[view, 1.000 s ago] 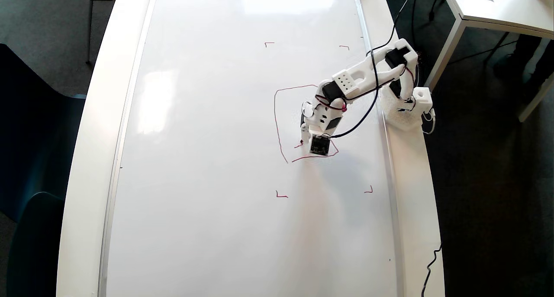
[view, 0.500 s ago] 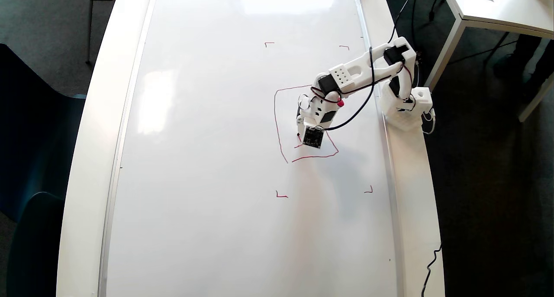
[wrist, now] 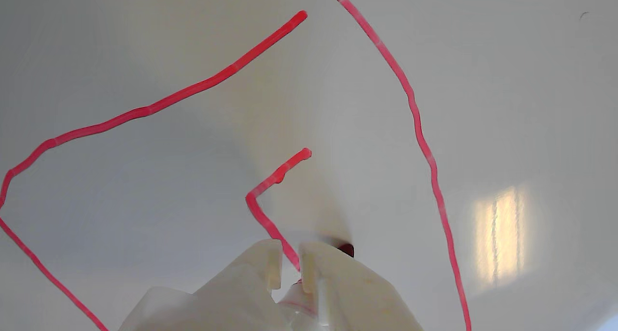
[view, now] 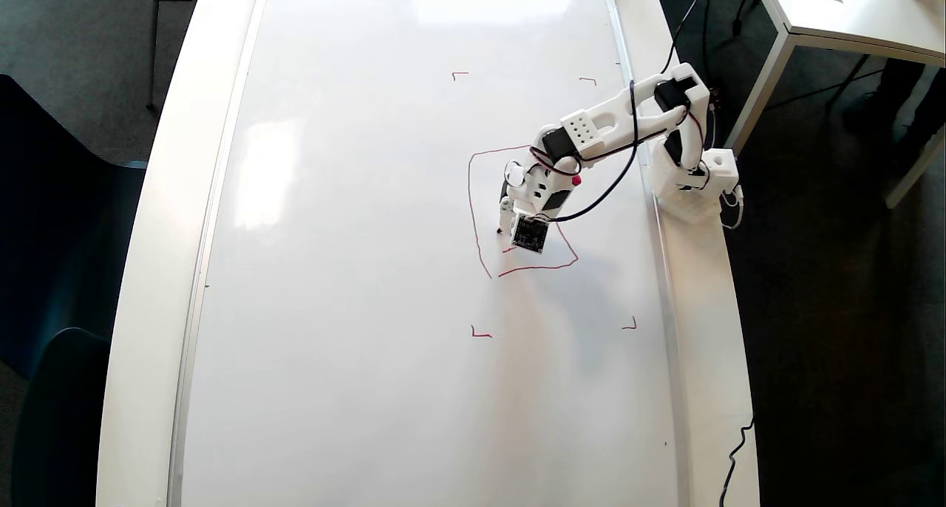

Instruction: Draw on a whiteboard a robot head using a pen attached to the gripper

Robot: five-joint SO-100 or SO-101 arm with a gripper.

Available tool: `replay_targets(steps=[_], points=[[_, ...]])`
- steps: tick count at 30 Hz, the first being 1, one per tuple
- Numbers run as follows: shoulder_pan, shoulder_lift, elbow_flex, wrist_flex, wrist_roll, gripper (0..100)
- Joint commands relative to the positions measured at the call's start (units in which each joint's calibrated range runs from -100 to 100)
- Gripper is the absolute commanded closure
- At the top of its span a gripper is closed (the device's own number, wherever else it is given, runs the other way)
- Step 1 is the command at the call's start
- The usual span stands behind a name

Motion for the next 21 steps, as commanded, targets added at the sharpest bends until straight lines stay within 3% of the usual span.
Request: replay_targets(steps=[1,8,21], points=[[-1.63,-0.13,-0.6,-0.31,0.11,99],[-5.61,-0.38,-0.6,-0.31,-0.27,99],[-3.92,-6.51,-2.6,0.48,0.16,99]])
